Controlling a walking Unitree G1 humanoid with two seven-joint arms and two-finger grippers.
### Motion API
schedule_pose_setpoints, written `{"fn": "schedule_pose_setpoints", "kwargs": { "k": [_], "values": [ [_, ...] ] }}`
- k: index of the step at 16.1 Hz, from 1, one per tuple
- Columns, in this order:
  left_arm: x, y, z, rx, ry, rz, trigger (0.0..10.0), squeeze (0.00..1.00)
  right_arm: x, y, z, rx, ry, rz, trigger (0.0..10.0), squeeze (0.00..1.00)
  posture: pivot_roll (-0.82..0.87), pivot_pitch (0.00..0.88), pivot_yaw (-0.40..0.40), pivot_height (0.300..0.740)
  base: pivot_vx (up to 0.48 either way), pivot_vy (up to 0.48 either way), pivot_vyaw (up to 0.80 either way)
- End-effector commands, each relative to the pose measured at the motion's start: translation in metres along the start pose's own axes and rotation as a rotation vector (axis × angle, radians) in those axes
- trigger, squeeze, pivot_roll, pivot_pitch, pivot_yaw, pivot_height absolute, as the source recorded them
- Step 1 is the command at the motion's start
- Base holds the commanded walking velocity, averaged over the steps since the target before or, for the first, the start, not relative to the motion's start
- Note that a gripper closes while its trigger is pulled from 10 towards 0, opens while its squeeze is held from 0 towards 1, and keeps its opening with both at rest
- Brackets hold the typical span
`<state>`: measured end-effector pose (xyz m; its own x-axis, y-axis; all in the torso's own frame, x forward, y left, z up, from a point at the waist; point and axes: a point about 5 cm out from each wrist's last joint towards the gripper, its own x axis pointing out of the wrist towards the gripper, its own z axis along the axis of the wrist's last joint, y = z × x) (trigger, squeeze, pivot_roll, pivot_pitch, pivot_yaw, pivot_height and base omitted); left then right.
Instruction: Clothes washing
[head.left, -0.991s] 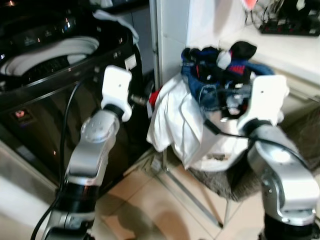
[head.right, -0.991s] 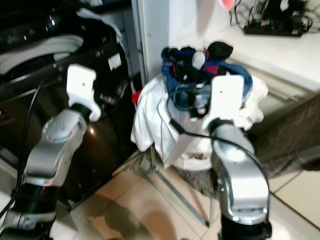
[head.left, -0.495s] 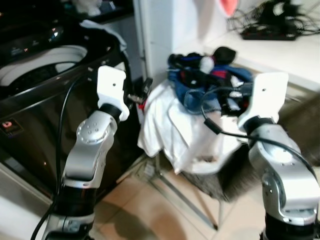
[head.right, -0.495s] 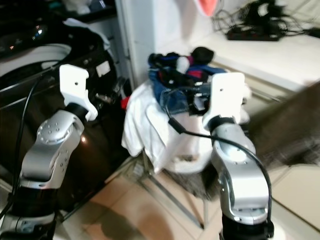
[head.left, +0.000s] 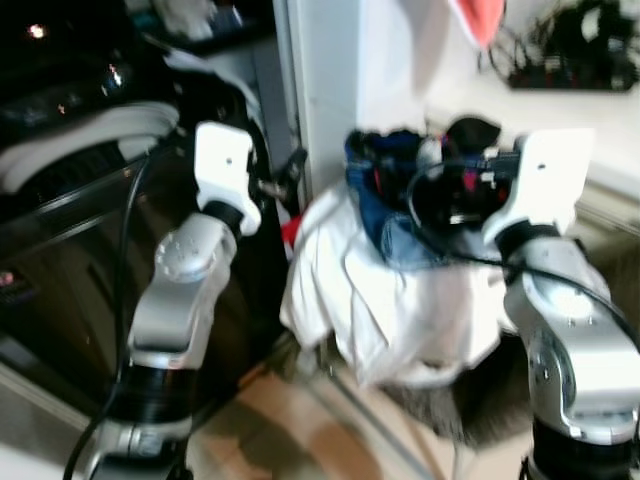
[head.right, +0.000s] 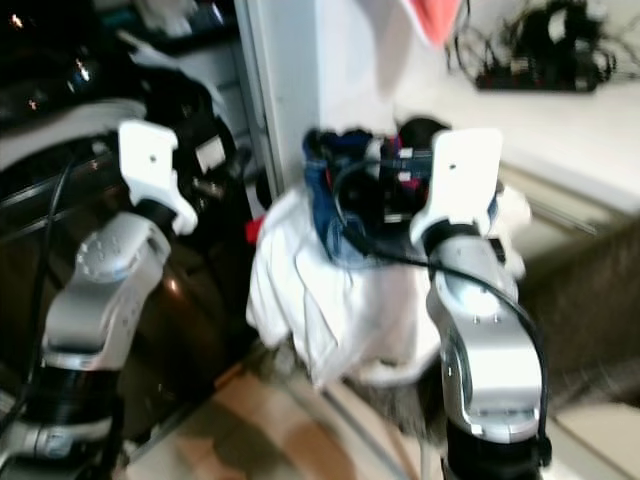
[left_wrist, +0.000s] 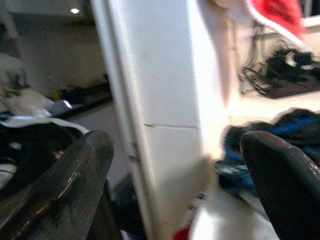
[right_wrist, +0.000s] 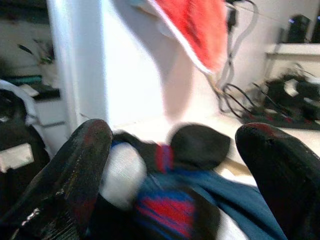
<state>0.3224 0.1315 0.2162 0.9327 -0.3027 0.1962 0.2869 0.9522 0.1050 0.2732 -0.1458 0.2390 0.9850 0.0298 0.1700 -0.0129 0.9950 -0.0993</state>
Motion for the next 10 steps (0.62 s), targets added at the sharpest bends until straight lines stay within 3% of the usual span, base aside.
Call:
{"fn": "schedule_pose_setpoints", "kwargs": {
  "k": [1, 6, 10],
  "values": [
    [-0.0003, 0.01, 0.0027, 0.008, -0.008, 0.029, 10.0, 0.0, 0.001, 0.0063, 0.0061, 0.014, -0.033, 0.021, 10.0, 0.0, -0.04, 0.0, 0.062, 0.74, 0.379, 0.0, 0.0],
    [0.0024, 0.0077, 0.0039, -0.008, -0.012, 0.032, 10.0, 0.0, 0.0017, 0.0041, 0.0074, 0.017, -0.039, 0.013, 10.0, 0.0, -0.05, 0.0, 0.067, 0.74, 0.373, 0.0, -0.48],
    [0.001, 0.0112, 0.0035, -0.005, -0.022, 0.045, 10.0, 0.0, 0.0011, 0.0107, 0.0025, -0.017, -0.005, 0.09, 10.0, 0.0, -0.04, 0.0, 0.062, 0.74, 0.0, 0.0, 0.0]
  ]
}}
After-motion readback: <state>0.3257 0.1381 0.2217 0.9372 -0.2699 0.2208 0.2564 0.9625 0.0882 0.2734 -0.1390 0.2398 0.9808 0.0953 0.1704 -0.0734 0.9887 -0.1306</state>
